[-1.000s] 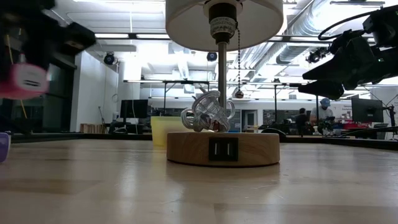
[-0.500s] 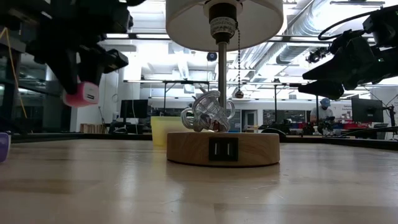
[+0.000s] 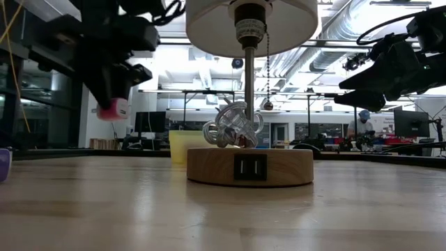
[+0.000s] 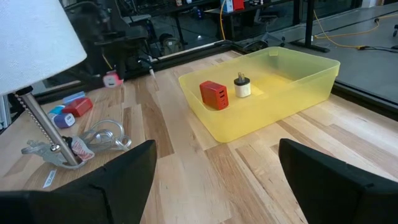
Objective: Pick & Place Office items
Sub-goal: Put the pink charger adapter into the yellow bin
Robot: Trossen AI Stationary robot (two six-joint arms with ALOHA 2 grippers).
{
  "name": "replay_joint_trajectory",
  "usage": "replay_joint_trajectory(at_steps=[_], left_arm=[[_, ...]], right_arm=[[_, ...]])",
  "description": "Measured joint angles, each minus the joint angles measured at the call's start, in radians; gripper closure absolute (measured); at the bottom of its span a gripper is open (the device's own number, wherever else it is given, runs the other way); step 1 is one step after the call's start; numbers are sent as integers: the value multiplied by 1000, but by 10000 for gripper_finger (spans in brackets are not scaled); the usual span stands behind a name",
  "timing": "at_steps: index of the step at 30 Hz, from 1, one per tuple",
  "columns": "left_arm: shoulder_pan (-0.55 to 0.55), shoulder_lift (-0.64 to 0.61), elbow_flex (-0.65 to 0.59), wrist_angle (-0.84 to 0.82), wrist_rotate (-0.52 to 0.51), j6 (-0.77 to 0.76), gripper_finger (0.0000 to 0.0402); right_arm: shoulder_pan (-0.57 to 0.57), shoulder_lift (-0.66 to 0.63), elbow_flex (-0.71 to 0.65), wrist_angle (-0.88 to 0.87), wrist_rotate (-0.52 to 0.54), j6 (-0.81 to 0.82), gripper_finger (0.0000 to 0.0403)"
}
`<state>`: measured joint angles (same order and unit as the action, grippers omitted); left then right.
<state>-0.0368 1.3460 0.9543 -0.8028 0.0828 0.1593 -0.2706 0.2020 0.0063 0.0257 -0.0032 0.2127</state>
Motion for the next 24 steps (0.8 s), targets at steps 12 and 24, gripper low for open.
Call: replay_joint_trajectory(at_steps=[12,24], left_arm=[[196,0,0,44,32,115,268],[393,0,0,56,86,168,268]], right_arm=[[0,0,0,0,0,0,78],[0,0,0,0,0,0,78]])
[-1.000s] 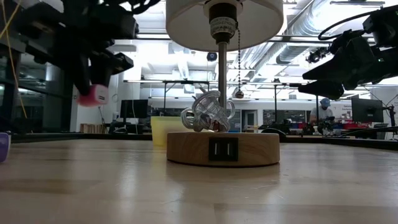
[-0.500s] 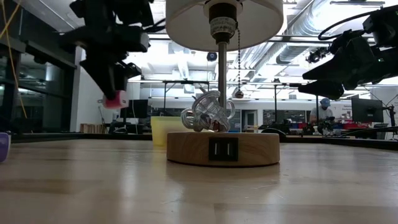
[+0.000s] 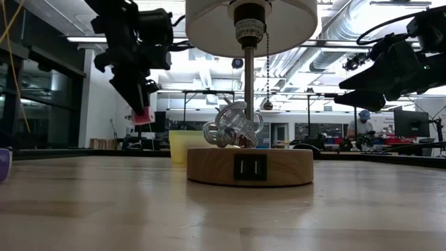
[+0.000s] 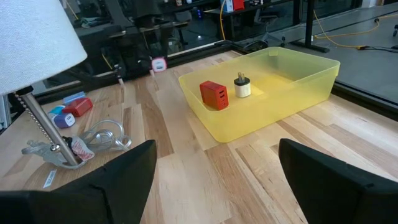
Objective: Pick & Place Office items
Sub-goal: Put the pink charger adapter into the yellow bin
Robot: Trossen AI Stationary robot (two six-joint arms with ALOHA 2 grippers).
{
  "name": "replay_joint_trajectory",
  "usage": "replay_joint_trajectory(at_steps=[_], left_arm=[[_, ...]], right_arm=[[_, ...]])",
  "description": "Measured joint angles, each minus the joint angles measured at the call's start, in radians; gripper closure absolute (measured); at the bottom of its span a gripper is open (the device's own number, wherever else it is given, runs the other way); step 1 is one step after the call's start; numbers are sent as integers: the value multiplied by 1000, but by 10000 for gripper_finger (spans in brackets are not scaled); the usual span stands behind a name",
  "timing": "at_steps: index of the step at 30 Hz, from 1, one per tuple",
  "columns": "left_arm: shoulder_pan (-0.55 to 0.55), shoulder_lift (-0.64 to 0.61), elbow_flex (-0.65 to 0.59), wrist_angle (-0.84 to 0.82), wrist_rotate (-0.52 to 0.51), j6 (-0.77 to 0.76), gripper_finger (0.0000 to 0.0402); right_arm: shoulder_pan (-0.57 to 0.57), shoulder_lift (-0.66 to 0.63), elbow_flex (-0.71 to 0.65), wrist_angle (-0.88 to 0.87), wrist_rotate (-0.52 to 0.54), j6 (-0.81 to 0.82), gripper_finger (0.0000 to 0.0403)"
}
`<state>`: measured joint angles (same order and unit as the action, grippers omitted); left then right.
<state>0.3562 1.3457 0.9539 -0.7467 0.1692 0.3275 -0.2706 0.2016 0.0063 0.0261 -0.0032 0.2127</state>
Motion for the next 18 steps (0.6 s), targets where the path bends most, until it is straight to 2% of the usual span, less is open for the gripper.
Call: replay_joint_trajectory(at_steps=[18], left_arm=[[186,0,0,0,-10,-6,268]], right_arm=[[0,0,0,0,0,0,78]])
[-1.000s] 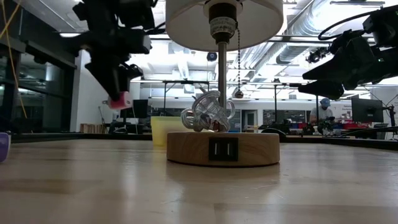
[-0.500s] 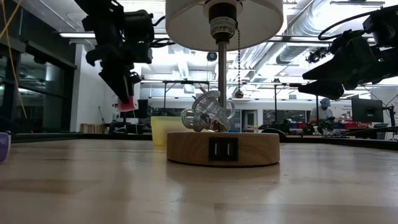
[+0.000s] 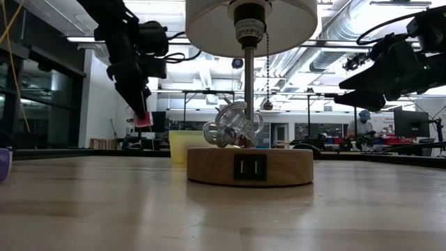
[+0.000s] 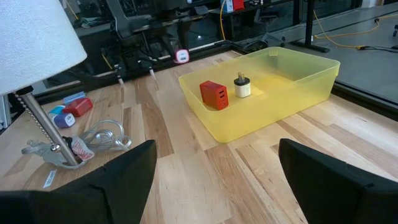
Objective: Pick & Place Office items
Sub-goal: Put the pink charger adapter into the yellow bin
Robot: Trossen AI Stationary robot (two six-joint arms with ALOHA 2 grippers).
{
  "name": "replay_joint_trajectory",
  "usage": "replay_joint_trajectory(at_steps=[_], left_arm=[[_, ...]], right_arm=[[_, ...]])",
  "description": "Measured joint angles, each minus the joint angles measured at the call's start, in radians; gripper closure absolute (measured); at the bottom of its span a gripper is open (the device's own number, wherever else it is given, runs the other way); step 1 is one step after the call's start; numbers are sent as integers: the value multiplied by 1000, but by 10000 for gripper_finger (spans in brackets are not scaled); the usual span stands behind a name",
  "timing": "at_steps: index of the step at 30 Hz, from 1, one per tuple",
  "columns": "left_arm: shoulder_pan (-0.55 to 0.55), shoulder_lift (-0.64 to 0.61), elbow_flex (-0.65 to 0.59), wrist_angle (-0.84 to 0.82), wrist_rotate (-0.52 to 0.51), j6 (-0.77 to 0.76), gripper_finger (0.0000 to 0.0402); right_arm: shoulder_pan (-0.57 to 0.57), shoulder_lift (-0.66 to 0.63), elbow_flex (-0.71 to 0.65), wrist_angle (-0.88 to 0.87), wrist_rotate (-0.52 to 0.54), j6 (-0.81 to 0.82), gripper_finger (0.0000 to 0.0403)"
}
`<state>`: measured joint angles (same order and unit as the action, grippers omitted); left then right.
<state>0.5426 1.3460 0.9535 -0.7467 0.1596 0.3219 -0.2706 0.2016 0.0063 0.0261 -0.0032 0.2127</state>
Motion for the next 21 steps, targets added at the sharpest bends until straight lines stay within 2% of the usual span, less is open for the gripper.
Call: replay_joint_trajectory(at_steps=[13,21], left_arm=[[6,15,3,85,-5,21,268],[6,110,103,93,-7,24,268]], right_arm=[[0,0,0,0,0,0,78],[0,0,0,0,0,0,78]])
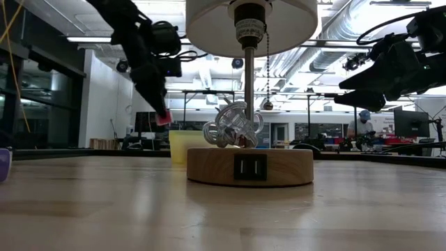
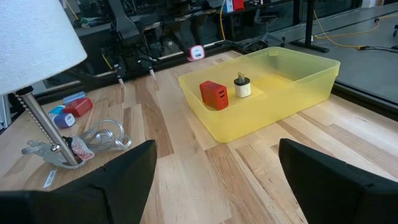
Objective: Pick & Place Office items
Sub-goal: Put the pink charger adapter into the yellow bin
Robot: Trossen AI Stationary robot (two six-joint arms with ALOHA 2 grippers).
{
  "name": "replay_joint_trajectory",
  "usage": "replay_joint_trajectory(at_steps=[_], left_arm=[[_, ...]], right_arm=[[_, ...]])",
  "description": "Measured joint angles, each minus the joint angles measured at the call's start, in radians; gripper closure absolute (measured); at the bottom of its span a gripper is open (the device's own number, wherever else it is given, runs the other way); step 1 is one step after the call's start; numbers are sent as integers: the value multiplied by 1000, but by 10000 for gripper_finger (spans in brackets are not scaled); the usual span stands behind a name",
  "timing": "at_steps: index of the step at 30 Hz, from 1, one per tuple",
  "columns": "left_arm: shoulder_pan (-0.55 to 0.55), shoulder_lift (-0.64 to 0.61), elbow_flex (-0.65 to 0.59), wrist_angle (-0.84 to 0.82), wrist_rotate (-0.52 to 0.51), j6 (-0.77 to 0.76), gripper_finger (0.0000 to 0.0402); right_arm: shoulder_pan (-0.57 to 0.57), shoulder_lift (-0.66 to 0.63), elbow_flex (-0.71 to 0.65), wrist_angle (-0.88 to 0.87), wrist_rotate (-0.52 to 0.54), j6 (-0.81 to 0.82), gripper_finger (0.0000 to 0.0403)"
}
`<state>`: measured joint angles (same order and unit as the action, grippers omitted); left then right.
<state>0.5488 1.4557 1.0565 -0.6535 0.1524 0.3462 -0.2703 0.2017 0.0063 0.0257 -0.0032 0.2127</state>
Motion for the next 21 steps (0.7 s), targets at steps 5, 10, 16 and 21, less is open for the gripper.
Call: replay_joint_trajectory(at_steps=[5,10,16,21], left_arm=[[0,76,97,-4,0,46,268],[17,163,198,-18,0,93,268],[60,266,299,-51,3,150,268],[98,333,386,-70,3,211,268]], right_arm=[[0,0,0,0,0,0,78],[0,0,0,0,0,0,78],[0,0,0,0,0,0,78],[0,0,0,0,0,0,78]])
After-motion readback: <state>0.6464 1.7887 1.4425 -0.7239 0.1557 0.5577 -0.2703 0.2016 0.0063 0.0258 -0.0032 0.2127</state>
